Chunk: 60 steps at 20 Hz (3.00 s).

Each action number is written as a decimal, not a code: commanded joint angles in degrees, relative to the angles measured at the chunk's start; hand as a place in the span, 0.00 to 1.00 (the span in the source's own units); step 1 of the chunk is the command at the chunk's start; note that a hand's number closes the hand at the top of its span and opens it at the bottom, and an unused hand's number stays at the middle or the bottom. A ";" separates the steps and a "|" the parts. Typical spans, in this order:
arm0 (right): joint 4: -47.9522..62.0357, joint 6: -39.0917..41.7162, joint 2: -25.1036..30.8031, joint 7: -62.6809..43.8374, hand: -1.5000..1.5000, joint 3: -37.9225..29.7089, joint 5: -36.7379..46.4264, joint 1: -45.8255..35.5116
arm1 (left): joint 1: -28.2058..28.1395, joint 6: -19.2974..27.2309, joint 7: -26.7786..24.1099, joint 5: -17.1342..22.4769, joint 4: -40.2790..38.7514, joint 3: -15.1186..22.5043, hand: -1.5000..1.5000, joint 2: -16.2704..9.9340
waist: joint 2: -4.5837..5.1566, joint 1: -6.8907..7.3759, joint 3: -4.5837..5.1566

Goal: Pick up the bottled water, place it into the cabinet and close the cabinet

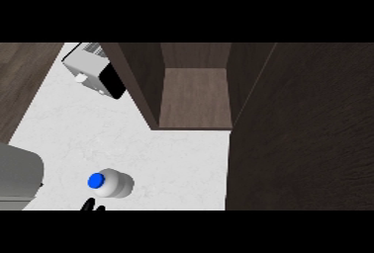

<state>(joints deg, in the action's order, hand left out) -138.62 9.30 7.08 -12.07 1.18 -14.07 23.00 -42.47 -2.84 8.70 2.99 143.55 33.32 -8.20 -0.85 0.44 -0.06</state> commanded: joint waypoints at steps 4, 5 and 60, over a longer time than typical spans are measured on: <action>-8.97 -0.50 1.28 -5.23 0.00 -4.59 -8.96 1.95 | -5.40 -0.75 -1.96 -2.25 12.14 4.38 0.00 -4.29 | -0.05 0.16 0.02; -10.76 0.74 0.61 -4.33 0.00 -2.13 -7.19 5.15 | -7.24 -0.18 -2.80 -1.54 12.92 2.40 0.00 -5.08 | -0.26 -0.13 0.05; -10.37 13.74 2.09 8.80 0.00 -11.12 -18.76 19.51 | 27.60 -0.16 -23.74 6.46 -57.30 -30.00 0.00 -3.39 | 0.85 -1.86 0.19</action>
<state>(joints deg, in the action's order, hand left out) -137.60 24.59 8.73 1.53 -8.27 -22.52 39.84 -18.85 -2.37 -13.75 9.41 93.39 4.71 -11.92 -0.08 -1.50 0.11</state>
